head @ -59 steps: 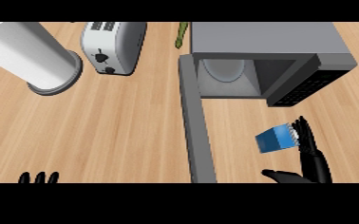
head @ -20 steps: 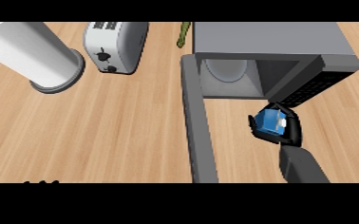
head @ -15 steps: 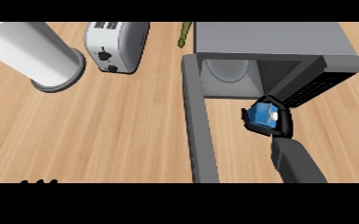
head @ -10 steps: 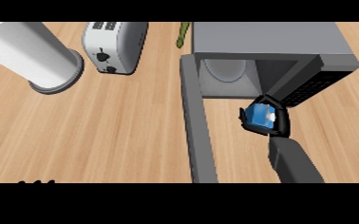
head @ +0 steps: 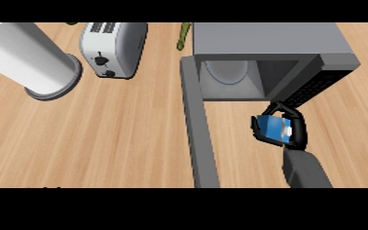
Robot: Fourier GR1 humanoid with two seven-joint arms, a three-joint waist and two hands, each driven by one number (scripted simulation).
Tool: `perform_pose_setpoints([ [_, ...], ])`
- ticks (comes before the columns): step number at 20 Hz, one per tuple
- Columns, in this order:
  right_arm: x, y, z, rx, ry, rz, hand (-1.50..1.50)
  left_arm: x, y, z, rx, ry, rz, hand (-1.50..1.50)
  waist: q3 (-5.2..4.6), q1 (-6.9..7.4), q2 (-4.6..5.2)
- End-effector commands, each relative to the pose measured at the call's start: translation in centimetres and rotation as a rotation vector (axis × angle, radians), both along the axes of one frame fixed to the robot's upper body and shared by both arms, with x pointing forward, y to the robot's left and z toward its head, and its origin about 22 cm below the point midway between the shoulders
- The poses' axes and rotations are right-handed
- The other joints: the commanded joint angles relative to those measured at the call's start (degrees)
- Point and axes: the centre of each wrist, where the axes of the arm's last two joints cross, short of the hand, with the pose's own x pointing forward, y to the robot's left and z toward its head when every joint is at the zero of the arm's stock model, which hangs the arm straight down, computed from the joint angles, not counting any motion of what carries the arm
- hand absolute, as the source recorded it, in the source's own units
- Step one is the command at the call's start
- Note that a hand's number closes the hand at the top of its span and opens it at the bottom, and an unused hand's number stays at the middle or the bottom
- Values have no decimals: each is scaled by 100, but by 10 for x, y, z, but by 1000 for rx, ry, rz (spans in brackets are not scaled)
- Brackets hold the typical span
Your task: Pick up the milk, place it into the microwave and close the microwave
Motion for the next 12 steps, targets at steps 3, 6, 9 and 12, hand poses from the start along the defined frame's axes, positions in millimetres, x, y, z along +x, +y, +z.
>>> perform_pose_setpoints([
  [3, -41, -8, 19, -34, 44, 24, 150, -8, 5, -9, -4, 2, 2, -150, -6, -37, -16],
  [6, -49, -15, 48, 4, 14, 91, 150, -12, -3, 6, 2, -7, 35, -150, -2, -29, -9],
  [9, -55, 10, 59, 117, 13, 145, 150, -8, -4, -5, -14, 7, 27, -150, 0, -12, 3],
  [12, -60, 26, 70, 237, -12, 196, 150, -10, -1, 8, -6, -20, 39, -150, 3, 12, 7],
])
